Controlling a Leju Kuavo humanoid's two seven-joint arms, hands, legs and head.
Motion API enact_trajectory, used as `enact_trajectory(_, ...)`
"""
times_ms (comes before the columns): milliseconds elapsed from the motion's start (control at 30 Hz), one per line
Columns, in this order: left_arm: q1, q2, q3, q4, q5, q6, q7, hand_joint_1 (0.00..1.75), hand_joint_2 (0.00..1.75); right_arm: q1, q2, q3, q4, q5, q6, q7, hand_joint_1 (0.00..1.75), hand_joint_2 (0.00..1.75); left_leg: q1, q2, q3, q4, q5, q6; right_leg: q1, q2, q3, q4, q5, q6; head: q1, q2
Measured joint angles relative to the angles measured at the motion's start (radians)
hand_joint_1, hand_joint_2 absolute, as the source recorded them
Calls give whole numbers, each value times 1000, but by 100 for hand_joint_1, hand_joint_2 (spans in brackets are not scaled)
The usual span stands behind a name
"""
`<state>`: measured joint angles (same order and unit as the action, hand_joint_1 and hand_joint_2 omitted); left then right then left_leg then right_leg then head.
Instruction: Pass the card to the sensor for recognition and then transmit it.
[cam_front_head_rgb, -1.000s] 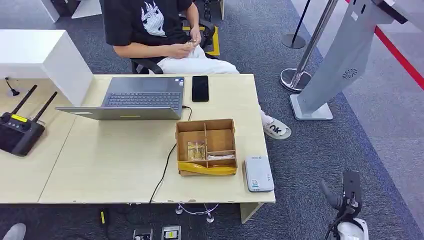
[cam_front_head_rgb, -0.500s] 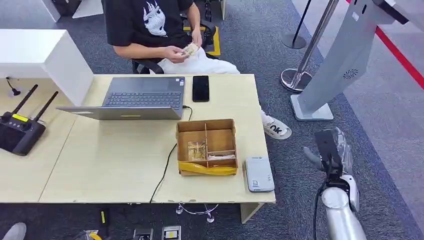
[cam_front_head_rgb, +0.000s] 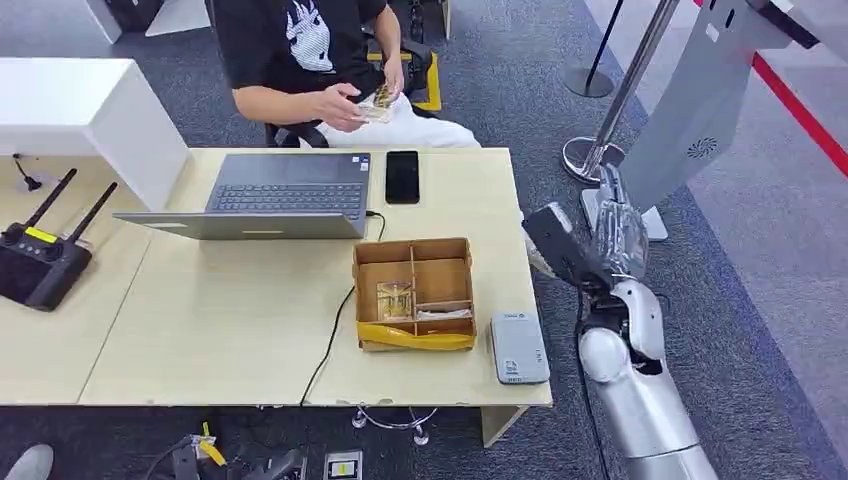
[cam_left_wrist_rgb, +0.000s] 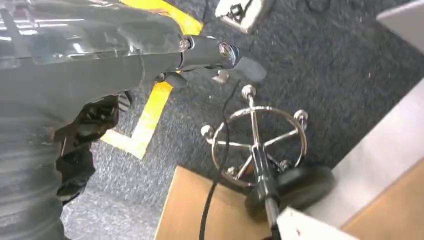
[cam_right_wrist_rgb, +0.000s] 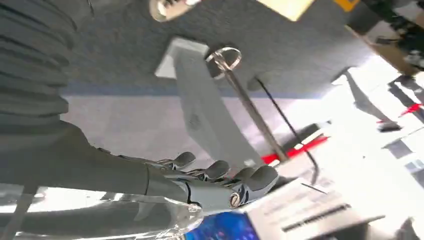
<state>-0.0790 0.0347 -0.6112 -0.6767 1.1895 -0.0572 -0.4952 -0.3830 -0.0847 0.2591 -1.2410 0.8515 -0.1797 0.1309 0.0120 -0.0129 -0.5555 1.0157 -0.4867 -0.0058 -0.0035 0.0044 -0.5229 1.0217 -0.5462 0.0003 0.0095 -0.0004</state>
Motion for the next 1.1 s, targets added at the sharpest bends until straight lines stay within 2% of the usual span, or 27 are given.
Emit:
enact_trajectory(100, -15, -4, -22, 11, 12, -13, -5, 0, 175, -26, 8, 65, -29, 59, -1, 28, 0, 175, 0, -1, 0, 0, 0, 0, 0, 0, -1, 0, 0, 0, 0, 0)
enact_trajectory(200, -20, -6, -29, 14, 19, -18, -5, 0, 175, -38, 16, 93, -40, 90, -1, 47, 0, 175, 0, -2, -1, 0, 0, 0, 0, -2, 0, 0, 0, 0, 0, 0)
enact_trajectory(367, -47, -11, -63, 35, 33, -34, -8, 0, 175, -87, 32, 203, -64, 172, -6, 79, 0, 175, 0, -2, 0, 0, 1, 0, 0, -2, 0, 0, 0, 0, 0, 0)
enact_trajectory(467, -49, -15, -72, 42, 40, -39, -9, 0, 175, -102, 48, 232, -69, 196, -8, 90, 0, 175, 1, -4, -2, 0, 2, -1, 1, -4, -1, 0, 0, 0, 0, 0)
enact_trajectory(867, -86, -20, -124, 91, 59, -61, -29, 0, 175, -184, 124, 420, -65, 318, -16, 112, 0, 175, 1, -3, -2, 0, 2, -1, 1, -3, -2, 0, 0, 0, 0, 0)
enact_trajectory(1100, -90, -20, -138, 108, 60, -61, -33, 0, 175, -195, 145, 472, -51, 313, -6, 103, 0, 175, 1, -3, -2, 0, 2, -1, 1, -3, -2, 0, 0, 0, 0, 0)
